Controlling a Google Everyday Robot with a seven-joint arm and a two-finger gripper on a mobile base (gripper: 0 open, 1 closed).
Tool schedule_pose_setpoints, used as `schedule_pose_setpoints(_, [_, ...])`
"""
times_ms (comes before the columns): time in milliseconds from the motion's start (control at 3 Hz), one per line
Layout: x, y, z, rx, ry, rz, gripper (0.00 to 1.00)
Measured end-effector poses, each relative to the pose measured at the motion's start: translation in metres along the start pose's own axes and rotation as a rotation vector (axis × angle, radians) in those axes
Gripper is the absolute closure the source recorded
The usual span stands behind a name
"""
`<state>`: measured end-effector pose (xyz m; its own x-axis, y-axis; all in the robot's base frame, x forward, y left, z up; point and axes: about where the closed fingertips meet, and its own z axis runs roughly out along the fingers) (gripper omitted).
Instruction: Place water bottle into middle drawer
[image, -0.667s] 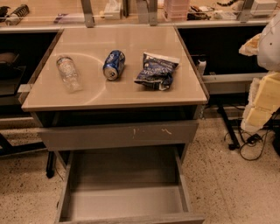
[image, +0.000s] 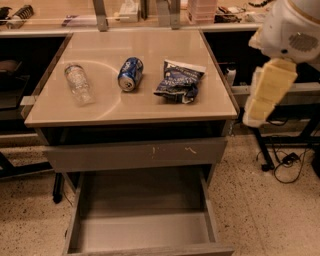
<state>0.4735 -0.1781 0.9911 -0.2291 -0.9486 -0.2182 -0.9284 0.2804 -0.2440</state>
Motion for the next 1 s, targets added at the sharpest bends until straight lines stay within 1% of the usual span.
schedule_pose_setpoints(333, [-0.071,-0.028,0.004,0.038,-0.029,-0.069,0.0])
schedule_pose_setpoints(667, [-0.071,-0.029,0.003,0.042,-0.032,-0.069,0.0])
schedule_pose_setpoints(1000, [-0.099,-0.043,0.013,0.05,-0.099,-0.05,0.0])
